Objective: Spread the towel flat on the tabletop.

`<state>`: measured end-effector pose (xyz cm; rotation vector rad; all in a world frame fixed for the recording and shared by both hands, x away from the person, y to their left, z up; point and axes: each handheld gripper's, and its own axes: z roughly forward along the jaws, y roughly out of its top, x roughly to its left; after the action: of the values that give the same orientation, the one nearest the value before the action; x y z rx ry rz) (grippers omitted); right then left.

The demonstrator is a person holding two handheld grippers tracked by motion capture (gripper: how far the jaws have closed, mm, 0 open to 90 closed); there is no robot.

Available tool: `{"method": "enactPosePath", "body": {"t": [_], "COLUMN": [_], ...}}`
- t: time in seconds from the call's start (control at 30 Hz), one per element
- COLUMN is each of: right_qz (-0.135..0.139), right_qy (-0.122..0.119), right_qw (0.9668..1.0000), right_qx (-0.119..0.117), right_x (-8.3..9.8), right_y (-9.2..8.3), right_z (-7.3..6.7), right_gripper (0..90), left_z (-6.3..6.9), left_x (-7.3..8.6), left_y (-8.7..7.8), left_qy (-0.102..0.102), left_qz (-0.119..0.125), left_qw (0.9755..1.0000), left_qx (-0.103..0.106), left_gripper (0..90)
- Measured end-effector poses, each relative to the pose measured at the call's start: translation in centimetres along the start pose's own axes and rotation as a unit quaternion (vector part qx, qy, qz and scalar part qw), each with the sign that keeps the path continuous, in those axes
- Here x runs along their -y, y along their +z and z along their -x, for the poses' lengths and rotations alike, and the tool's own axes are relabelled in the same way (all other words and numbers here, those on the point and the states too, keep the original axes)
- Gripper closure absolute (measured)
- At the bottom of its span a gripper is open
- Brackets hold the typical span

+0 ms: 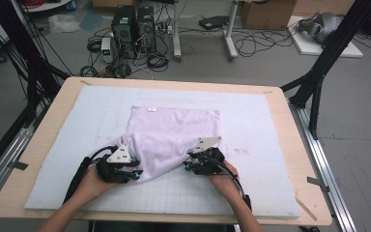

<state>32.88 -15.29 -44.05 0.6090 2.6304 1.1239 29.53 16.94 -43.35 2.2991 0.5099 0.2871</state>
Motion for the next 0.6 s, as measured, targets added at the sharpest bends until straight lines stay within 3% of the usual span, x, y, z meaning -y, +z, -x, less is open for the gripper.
{"method": "enactPosePath", "body": {"t": [0.07,0.13,0.33,0.43,0.6], "right_qz": [0.002,0.006,0.028,0.036,0.041], "right_qy": [0.005,0.009,0.0,-0.003,-0.02], "right_qw": [0.9999,0.9998,0.9993,0.999,0.9984], "right_qx": [-0.012,-0.019,-0.023,-0.028,-0.032], "right_x": [0.1,0.1,-0.4,-0.7,-2.2], "right_y": [-0.1,-0.5,-3.4,-5.5,-8.5], "right_z": [0.2,0.2,-0.5,-0.7,-0.8], "right_gripper": [76.7,79.7,80.1,80.2,80.3], "left_z": [0.2,0.3,0.3,0.2,-0.5], "left_x": [-0.3,-0.5,-1.3,-1.8,-3.4], "left_y": [0.1,-0.2,-2.6,-4.3,-6.5], "left_qy": [0.005,0.005,-0.012,-0.026,-0.026], "left_qz": [-0.003,-0.004,0.037,0.064,0.097], "left_qw": [0.9999,0.9999,0.9992,0.9976,0.9949], "left_qx": [-0.01,-0.015,-0.014,-0.001,-0.013], "left_gripper": [80.3,83.7,85.0,85.2,85.4]}}
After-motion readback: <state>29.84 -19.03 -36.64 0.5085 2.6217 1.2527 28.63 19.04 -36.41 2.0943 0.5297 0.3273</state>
